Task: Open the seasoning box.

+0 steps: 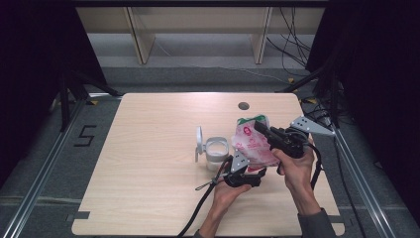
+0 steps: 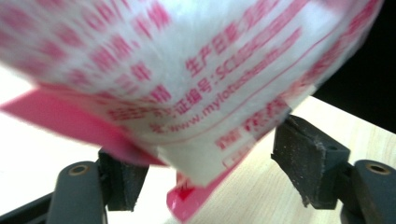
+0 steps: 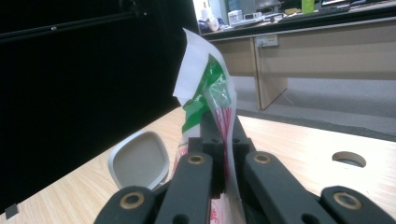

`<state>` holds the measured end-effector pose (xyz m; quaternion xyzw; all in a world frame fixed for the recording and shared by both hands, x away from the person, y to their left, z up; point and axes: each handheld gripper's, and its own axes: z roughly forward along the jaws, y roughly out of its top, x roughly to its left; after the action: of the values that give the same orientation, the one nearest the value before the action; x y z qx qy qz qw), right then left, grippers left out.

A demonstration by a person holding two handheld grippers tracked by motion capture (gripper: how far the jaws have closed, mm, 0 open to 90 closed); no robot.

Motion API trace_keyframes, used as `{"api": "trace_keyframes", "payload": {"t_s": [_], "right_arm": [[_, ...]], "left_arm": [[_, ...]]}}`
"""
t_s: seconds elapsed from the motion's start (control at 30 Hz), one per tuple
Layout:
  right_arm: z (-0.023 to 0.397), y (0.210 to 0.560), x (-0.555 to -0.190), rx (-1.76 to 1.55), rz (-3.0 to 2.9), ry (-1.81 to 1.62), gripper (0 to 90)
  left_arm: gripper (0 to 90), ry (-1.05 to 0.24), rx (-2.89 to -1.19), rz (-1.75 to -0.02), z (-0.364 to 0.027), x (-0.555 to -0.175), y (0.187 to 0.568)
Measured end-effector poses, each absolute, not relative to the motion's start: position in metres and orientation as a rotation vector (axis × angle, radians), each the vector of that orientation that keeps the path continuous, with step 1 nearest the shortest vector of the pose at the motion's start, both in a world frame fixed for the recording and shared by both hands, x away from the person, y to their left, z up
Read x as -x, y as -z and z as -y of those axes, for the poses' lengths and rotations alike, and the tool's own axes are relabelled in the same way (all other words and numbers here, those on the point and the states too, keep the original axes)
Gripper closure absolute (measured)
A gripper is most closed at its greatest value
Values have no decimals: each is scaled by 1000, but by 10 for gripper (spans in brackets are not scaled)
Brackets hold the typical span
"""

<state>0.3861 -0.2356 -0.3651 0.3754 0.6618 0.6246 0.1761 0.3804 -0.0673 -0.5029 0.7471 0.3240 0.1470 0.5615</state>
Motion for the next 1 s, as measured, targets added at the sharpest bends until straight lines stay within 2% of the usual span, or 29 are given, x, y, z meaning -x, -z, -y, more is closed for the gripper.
{"api": "trace_keyframes", "payload": {"t_s": [0.3, 0.57, 1.0], "right_arm": [[253, 368, -384, -1101, -1845, -1746, 900], [261, 377, -385, -1146, -1835, -1714, 900], [275, 393, -382, -1154, -1847, -1658, 900]], "left_arm": [[260, -325, -1762, -764, 60, -373, 502], [261, -328, -1793, -718, 58, -350, 506], [250, -365, -1766, -685, 22, -339, 484]]}}
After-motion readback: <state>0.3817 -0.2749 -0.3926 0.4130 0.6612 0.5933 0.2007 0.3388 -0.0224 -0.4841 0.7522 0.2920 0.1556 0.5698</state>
